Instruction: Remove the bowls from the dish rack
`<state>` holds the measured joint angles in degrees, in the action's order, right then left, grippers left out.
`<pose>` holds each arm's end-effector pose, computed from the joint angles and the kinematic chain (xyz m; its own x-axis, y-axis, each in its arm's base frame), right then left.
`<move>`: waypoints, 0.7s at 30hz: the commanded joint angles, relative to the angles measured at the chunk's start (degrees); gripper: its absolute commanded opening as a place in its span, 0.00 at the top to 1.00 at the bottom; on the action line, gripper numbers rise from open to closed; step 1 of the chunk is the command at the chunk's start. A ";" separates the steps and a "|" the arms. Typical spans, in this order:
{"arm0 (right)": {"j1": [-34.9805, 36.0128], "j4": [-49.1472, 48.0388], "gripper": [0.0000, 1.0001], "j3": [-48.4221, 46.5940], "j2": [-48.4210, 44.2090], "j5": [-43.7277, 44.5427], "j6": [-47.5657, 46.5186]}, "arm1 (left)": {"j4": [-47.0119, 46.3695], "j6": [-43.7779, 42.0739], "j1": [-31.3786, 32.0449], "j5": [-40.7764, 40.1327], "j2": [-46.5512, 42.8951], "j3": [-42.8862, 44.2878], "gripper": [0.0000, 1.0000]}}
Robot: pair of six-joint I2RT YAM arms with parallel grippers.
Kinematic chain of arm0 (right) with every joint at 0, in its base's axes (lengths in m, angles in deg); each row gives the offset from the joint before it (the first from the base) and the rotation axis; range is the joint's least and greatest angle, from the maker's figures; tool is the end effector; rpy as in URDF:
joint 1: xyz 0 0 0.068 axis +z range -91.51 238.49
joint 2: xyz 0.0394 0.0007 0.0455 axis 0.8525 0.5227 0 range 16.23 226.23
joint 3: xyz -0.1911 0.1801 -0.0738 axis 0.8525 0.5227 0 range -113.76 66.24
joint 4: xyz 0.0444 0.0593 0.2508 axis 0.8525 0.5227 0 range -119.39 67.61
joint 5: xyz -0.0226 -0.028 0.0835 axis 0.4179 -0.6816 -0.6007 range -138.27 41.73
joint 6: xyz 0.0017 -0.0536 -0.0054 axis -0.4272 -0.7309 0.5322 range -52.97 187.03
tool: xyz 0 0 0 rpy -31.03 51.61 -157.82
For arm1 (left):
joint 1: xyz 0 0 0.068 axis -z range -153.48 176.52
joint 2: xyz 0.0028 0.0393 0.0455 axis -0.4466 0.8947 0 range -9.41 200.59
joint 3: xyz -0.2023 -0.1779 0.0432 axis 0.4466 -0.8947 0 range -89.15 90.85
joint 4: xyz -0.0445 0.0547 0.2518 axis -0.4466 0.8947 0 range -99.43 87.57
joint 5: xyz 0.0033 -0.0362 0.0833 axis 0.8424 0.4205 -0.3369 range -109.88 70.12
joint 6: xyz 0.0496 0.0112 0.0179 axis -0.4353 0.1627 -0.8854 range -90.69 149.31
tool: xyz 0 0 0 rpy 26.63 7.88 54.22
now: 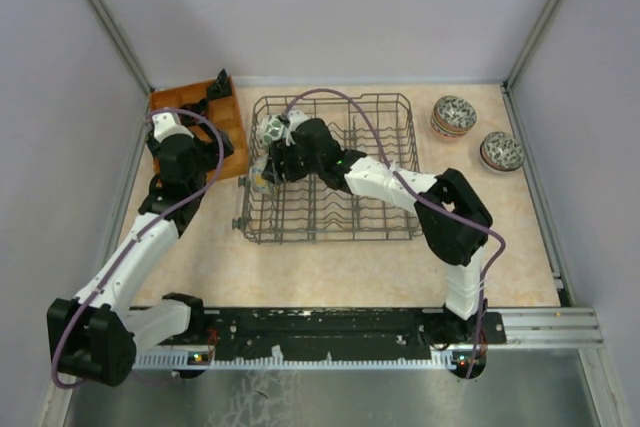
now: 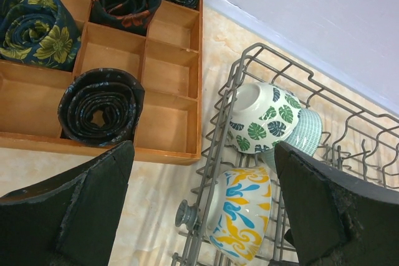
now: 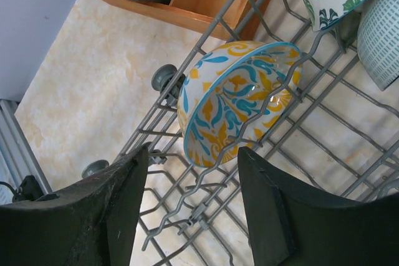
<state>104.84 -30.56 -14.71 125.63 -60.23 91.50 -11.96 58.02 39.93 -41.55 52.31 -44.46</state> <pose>0.3041 0.3296 0.2486 -0.6339 -0.0774 -0.7695 -0.6290 0.6307 0.4546 0.2468 -0.0453 0.3048 -0.1500 -0.4232 -0.8935 -0.2332 0.8934 -0.3840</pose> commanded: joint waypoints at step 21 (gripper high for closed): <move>0.94 -5.96 0.57 -8.40 8.69 -5.26 4.21 | -0.46 -1.21 0.13 -2.86 -2.12 -0.75 0.01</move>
<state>104.99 -33.16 -20.17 133.74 -63.97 94.60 -11.96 57.54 39.93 -43.69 51.28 -44.53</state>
